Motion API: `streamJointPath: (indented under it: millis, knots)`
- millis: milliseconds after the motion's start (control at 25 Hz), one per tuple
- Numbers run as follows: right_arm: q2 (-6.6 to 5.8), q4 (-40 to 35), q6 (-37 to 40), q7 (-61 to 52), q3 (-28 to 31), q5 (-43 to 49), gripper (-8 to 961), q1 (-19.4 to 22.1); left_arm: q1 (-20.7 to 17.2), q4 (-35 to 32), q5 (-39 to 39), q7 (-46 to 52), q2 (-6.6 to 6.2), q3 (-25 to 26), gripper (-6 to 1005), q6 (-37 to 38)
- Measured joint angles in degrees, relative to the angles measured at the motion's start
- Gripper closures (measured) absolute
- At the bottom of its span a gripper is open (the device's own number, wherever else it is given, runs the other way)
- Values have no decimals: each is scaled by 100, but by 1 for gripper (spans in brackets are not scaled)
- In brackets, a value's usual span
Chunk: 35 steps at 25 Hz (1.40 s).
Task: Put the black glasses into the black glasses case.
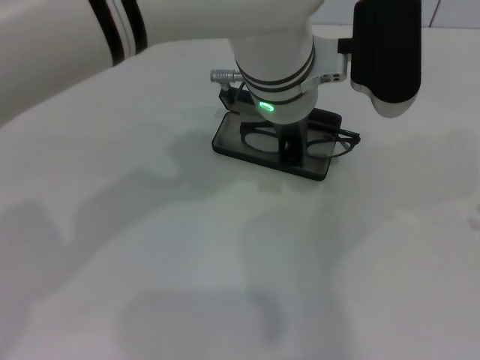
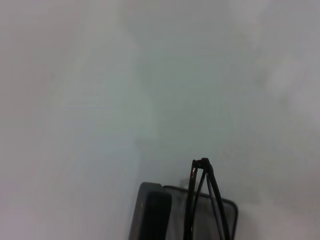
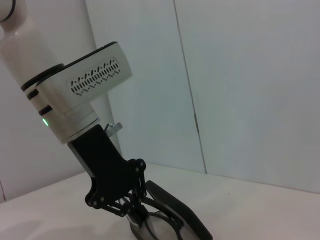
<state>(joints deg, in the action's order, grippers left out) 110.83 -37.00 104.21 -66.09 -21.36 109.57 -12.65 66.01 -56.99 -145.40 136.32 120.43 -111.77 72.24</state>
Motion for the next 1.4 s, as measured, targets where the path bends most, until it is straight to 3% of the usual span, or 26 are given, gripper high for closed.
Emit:
streamJointPath:
  millis: [800, 1400]
  knots:
    - [9, 87, 8, 0, 0, 24, 748, 43, -66, 331, -5, -1072, -2, 33, 899, -363]
    - [18, 88, 50, 0, 0, 12, 748, 61, -121, 540, -73, -1162, 15, -37, 888, -649]
